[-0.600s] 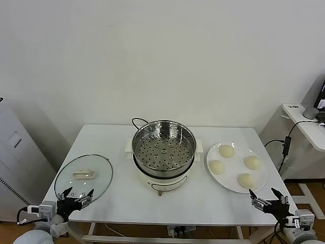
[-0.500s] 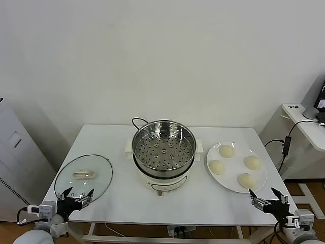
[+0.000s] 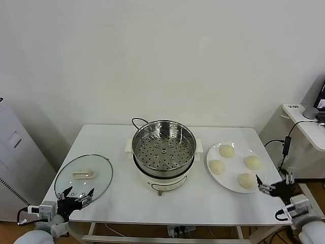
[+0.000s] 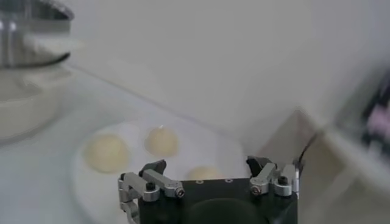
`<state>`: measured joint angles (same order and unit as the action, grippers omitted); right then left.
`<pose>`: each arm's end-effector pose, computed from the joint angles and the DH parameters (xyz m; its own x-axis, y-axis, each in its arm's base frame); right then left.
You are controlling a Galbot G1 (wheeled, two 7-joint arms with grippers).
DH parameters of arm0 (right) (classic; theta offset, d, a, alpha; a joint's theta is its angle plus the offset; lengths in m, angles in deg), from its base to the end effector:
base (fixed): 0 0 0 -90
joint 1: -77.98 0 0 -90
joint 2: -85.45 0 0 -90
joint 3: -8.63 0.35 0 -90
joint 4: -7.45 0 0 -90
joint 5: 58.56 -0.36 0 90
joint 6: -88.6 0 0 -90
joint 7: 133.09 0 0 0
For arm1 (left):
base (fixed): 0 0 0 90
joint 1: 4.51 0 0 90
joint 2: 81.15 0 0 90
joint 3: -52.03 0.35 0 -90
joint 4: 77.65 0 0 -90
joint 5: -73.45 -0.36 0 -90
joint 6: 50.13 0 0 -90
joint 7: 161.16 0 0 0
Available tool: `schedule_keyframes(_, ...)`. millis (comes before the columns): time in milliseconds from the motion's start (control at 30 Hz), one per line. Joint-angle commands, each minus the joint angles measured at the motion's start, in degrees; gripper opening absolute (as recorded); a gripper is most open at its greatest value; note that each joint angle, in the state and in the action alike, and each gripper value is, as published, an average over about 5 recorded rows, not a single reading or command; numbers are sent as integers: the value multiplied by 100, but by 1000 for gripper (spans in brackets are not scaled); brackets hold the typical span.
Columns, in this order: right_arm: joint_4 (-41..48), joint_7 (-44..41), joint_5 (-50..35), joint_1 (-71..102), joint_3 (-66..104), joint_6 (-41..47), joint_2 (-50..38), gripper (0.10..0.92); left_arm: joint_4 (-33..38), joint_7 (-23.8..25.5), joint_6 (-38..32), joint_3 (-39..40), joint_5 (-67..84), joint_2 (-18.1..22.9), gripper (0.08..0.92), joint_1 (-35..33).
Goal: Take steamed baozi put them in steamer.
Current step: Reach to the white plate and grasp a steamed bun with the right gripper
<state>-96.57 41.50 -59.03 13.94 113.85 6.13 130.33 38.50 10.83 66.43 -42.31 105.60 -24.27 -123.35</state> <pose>0.2503 -0.2509 -0.2558 -0.9675 0.0380 0.2500 -0.1546 0.6935 -0.7036 0.2114 0.1250 -0.2841 -0.8589 0.0284 0.5114 0.0639 0.9966 0.0520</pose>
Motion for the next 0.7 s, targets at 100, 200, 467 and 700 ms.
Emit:
schedule_keyframes(100,939,-991,2070,-1321,-372,-535,-881,823,-8,8,7,26,-55,30,823,28)
schedule_keyframes(200,1319,-1847,2107,-2040,-749,-717,-1139,823,-17,8,14,50,-57,33,823,62)
schedule_keyframes(467,2454,-3229,1881,-4402,-2831,-1053,-1629,823,-21,8,61,72,-58,1,823,145)
schedule_keyframes(700,3625,-4406,1390,-6881,-5382,-1226,-1648,823,-13,5,101,90,-63,-3,823,183)
